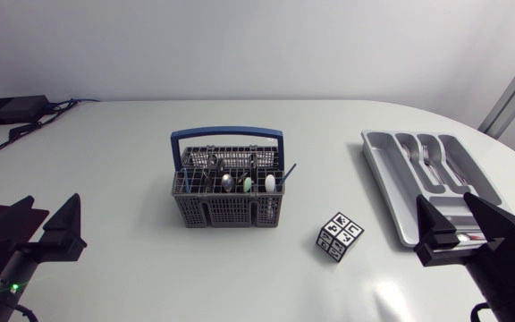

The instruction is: Transfer all utensils from the basket to the drawer tray.

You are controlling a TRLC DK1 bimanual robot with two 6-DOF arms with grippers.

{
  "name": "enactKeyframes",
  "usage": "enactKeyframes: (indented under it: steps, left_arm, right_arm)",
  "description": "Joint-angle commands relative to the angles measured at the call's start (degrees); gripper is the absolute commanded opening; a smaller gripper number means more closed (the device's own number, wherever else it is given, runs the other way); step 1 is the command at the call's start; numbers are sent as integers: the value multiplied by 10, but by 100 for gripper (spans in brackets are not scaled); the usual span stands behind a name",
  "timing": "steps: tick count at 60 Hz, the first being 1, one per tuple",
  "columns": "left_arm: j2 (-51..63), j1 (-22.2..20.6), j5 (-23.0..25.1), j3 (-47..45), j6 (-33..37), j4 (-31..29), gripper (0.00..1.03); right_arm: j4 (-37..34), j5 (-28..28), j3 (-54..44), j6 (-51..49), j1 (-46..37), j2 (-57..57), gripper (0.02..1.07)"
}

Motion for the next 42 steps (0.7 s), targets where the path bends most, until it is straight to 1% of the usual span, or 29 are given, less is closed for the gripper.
enactKeyframes:
  steps: [1, 11, 16, 26, 33, 42]
  left_arm:
    - [-5, 6, -3, -8, -12, -1, 99]
    - [-5, 21, -2, 10, -11, -8, 99]
    - [-5, 22, -3, 19, -11, -12, 99]
    - [9, 21, -3, 61, -11, -42, 97]
    - [46, 10, -2, 95, -17, -53, 96]
    - [136, -12, -3, 147, -33, -67, 95]
  right_arm:
    - [1, 2, -13, 3, 5, -3, 103]
    - [6, 8, -8, 1, 6, -3, 103]
    - [6, 9, -4, -3, 8, -3, 103]
    - [9, 9, 15, -8, 11, 14, 103]
    - [19, 9, 33, -8, 14, 49, 103]
    - [40, 10, 54, -6, 24, 114, 103]
